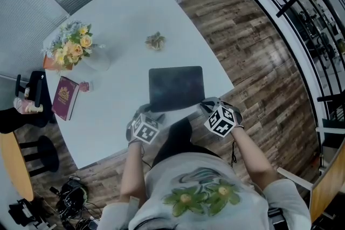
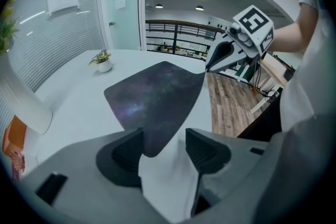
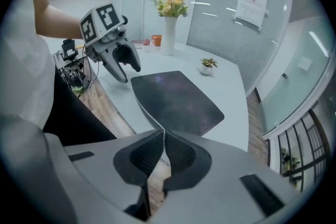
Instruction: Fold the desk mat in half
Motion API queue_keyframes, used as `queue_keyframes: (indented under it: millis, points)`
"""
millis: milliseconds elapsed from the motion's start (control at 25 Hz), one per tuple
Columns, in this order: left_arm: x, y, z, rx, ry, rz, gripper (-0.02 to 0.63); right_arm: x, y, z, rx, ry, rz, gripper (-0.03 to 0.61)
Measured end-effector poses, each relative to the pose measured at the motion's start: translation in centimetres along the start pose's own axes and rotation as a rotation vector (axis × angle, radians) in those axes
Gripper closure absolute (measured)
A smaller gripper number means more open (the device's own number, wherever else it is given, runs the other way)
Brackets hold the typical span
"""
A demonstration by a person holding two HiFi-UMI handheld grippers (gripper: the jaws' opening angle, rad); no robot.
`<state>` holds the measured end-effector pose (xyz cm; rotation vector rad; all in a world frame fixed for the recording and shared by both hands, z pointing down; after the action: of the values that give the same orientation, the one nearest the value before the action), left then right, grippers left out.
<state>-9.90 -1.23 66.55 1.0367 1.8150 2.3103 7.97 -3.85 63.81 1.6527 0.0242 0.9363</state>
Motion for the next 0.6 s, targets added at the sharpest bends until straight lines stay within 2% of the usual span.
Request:
queue_keyframes:
  millis: [240, 600]
  points:
    - [-0.2, -0.1, -0.2, -0.011, 0.006, -0.006, 0.38, -2.2, -1.3, 1.2, -0.016, 0.123, 0.084, 0.551]
    - [0.6, 0.3, -1.0, -0.023, 0.02, -0.047, 0.382, -4.3, -2.0, 2.5, -0.007, 0.153, 0.135, 0.551]
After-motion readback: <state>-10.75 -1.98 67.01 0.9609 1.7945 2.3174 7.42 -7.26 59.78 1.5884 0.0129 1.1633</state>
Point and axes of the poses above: the fingertips, and each gripper's own axes: y forward along the fingers, z to its right, x out of its underside, the point moved 1 cm from there along -y, backward along the fingers, and after that the axes turned 15 degrees about y, right-handed, at the moved point
